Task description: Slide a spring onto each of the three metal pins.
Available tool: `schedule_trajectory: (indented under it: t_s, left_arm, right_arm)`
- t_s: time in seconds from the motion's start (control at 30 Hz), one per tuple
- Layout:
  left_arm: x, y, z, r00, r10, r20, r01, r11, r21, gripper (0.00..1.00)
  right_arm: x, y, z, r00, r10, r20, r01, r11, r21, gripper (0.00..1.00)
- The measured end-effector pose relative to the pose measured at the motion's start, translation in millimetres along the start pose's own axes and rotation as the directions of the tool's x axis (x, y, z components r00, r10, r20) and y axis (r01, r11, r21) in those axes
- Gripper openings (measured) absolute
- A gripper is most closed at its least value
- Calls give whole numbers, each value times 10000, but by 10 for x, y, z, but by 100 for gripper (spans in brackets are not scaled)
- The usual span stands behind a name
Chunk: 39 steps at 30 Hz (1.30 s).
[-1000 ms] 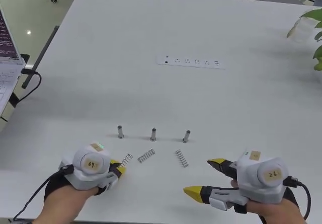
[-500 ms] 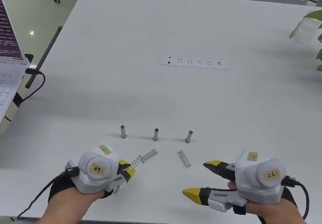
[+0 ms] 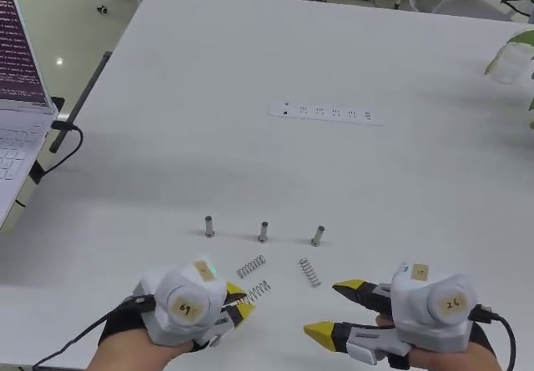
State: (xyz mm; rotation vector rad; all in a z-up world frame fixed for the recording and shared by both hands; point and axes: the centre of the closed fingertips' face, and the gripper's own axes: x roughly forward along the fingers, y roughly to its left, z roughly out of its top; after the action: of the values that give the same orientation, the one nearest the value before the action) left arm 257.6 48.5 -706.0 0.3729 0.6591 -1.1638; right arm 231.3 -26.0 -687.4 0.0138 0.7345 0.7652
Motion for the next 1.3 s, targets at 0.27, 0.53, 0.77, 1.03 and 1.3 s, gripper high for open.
schedule_trajectory:
  t_s: [0.27,0.53,0.77,1.03,1.3]
  left_arm:
    - [2,-151,211,9981,-532,306,508,9959,746,2]
    - [17,-315,320,9943,-1009,350,947,9844,1481,2]
    - [52,-483,384,9888,-1463,304,1372,9694,2035,2]
    - [73,-542,375,9843,-1759,151,1666,9540,2494,2]
    - [34,-532,415,9800,-1988,130,1875,9424,2770,2]
  right_arm:
    - [32,81,102,9992,364,172,-361,9991,-216,41]
    - [19,103,142,9978,533,384,-529,9985,-120,34]
    - [16,146,136,9960,779,436,-775,9969,-102,29]
    - [21,239,130,9899,1363,388,-1359,9906,-134,20]
    - [23,268,149,9781,2078,152,-2070,9775,-411,15]
